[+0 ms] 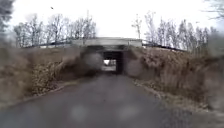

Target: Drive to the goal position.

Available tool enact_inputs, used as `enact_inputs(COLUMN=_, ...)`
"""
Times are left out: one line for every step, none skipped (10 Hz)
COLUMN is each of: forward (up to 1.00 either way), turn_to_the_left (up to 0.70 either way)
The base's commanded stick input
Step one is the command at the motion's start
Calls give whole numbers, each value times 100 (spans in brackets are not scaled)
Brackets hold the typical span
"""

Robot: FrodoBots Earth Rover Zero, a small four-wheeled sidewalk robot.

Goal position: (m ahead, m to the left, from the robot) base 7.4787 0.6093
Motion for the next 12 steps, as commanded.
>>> enact_inputs(forward=100, turn_to_the_left=0)
enact_inputs(forward=100, turn_to_the_left=0)
enact_inputs(forward=100, turn_to_the_left=0)
enact_inputs(forward=100, turn_to_the_left=0)
enact_inputs(forward=100, turn_to_the_left=0)
enact_inputs(forward=100, turn_to_the_left=0)
enact_inputs(forward=100, turn_to_the_left=11)
enact_inputs(forward=100, turn_to_the_left=23)
enact_inputs(forward=100, turn_to_the_left=35)
enact_inputs(forward=100, turn_to_the_left=40)
enact_inputs(forward=100, turn_to_the_left=40)
enact_inputs(forward=100, turn_to_the_left=26)
